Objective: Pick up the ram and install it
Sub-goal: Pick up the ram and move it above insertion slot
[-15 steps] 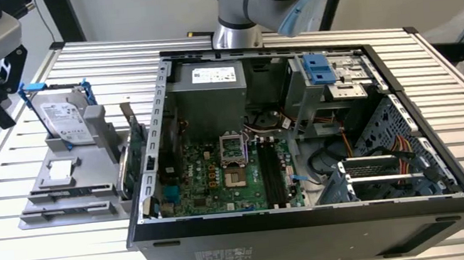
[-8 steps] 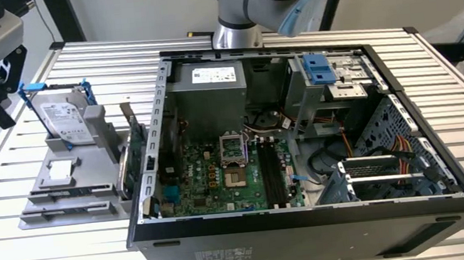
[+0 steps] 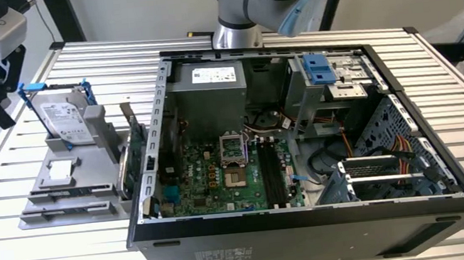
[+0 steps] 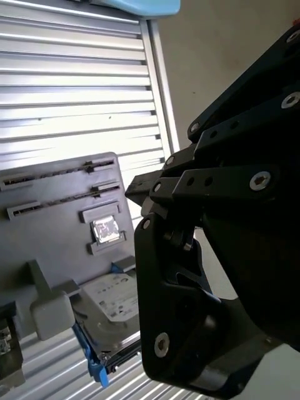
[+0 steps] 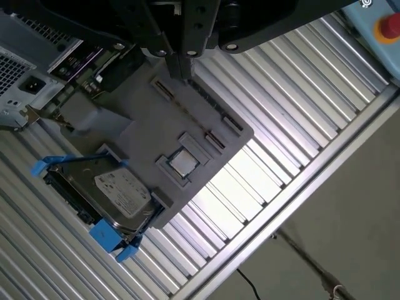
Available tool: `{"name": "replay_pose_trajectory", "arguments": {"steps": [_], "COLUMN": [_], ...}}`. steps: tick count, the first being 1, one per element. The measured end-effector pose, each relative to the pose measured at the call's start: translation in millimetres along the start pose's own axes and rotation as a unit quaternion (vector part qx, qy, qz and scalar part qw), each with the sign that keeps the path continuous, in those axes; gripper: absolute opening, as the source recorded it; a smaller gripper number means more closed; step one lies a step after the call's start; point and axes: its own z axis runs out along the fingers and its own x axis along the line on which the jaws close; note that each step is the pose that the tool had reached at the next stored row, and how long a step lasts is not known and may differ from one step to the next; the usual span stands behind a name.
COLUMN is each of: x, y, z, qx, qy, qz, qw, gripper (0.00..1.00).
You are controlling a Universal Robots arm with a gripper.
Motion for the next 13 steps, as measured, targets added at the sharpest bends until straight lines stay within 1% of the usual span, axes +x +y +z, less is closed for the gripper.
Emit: {"name": "replay_pose_trajectory", "arguments": {"steps": [7,13], "x": [0.0,0.0], "y": [0.0,0.0], "z": [0.0,0.0], "qx": [-0.0004,-0.0008], "qy": [0.0012,0.0023], "qz": [-0.026,-0.047], "qw": [0.9997,0.9989], "gripper": [0.00,0.00]}}
